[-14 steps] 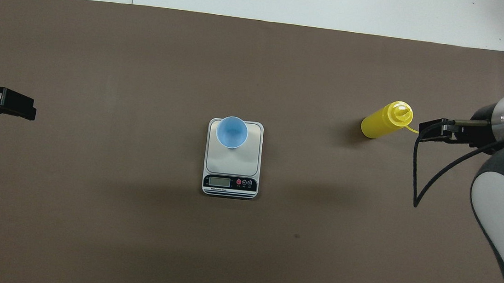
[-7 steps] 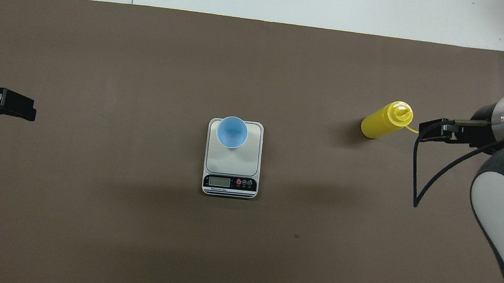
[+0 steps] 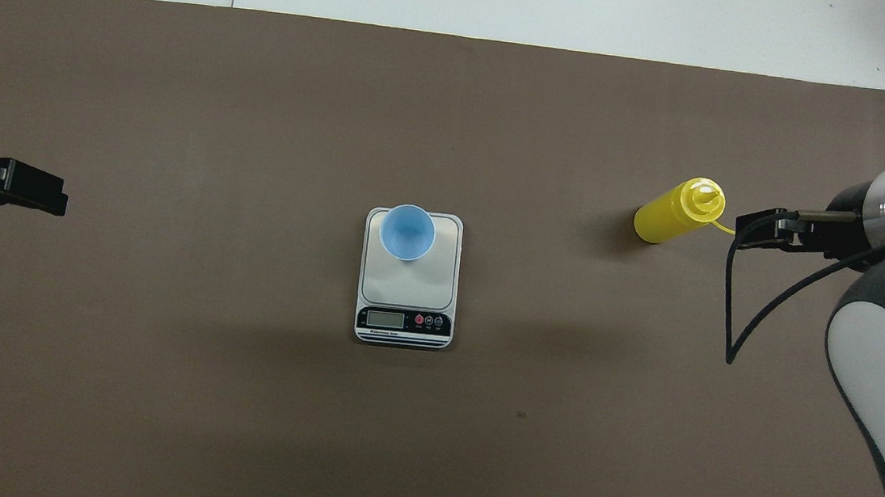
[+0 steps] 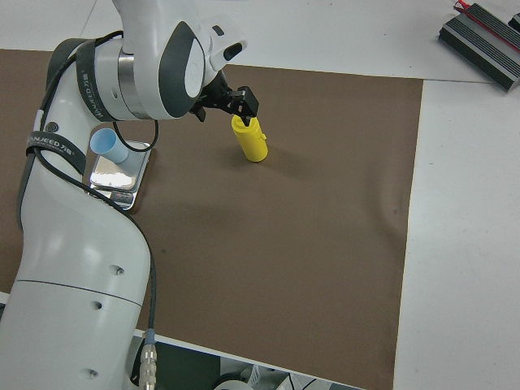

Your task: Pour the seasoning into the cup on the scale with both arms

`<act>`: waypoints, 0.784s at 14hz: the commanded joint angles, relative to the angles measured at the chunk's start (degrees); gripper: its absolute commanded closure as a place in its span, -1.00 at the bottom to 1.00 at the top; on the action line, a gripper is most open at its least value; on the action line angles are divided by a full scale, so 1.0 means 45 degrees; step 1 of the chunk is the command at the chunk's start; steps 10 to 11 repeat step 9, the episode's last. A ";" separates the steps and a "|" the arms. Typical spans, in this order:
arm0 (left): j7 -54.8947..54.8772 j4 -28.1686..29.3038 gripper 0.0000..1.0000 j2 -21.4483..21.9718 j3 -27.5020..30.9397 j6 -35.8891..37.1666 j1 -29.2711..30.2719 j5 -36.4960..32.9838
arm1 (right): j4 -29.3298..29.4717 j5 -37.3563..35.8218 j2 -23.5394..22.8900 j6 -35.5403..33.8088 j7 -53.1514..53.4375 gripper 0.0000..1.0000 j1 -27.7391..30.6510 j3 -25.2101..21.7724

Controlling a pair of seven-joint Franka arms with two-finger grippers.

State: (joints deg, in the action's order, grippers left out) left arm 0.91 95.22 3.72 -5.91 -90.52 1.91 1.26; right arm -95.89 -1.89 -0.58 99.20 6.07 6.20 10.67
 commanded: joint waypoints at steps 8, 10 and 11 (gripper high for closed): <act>-0.0163 0.0286 -1.00 0.0267 0.0004 -0.0237 -0.0035 0.0111 | -0.0135 0.0245 0.0188 0.0006 -0.0391 -1.00 0.0068 -0.0047; -0.0163 0.0286 -1.00 0.0267 0.0004 -0.0237 -0.0035 0.0111 | -0.0135 0.0245 0.0188 0.0006 -0.0391 -1.00 0.0068 -0.0047; -0.0163 0.0286 -1.00 0.0267 0.0004 -0.0237 -0.0035 0.0111 | -0.0135 0.0245 0.0188 0.0006 -0.0391 -1.00 0.0068 -0.0047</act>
